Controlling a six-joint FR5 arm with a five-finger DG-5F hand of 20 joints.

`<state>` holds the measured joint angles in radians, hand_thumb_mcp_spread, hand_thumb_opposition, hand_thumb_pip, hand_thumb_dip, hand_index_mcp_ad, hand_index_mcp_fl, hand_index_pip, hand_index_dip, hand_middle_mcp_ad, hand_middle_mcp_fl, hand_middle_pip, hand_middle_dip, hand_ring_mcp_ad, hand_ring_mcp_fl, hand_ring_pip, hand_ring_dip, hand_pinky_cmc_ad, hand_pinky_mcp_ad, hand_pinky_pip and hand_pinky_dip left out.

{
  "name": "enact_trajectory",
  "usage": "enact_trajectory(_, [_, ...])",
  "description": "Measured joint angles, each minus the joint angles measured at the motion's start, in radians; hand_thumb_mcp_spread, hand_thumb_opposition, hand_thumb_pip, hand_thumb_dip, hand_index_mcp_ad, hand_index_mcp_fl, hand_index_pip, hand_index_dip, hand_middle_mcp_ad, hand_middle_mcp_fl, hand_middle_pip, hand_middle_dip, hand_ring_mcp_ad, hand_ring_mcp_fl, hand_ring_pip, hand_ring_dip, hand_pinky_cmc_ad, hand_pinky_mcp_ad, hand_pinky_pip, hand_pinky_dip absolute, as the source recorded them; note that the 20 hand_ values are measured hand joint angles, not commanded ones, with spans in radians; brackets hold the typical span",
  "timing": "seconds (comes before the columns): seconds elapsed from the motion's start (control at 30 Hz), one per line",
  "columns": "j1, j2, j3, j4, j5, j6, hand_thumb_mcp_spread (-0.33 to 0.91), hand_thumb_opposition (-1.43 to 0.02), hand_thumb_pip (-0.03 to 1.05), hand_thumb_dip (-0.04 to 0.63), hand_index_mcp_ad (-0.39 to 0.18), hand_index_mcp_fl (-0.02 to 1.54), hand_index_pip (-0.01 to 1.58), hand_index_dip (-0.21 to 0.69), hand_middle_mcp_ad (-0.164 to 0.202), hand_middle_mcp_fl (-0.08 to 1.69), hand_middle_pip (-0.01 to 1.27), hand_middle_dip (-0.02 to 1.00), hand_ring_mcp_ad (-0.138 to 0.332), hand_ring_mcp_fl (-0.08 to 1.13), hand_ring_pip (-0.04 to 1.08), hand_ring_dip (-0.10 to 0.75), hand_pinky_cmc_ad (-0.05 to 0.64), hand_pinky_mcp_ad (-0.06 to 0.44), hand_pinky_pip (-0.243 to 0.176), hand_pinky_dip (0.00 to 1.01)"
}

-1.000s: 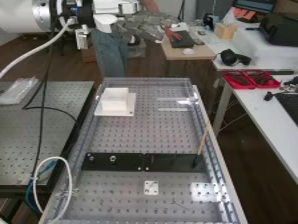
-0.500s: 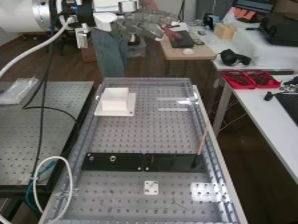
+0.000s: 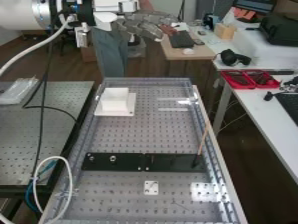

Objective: Grab the bearing and place it in the white container

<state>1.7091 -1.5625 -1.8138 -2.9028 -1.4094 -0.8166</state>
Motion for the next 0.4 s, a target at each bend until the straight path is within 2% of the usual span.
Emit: enact_trajectory(0.4, [0.010,0.023,-0.003,-0.041,0.006,0.004,0.22,-0.74,0.57,0.202,-0.086,0.16,0.12,0.223,0.047,0.00,0.12,0.21,0.127,0.00,0.08,0.103,0.396,0.295,-0.096,0.40])
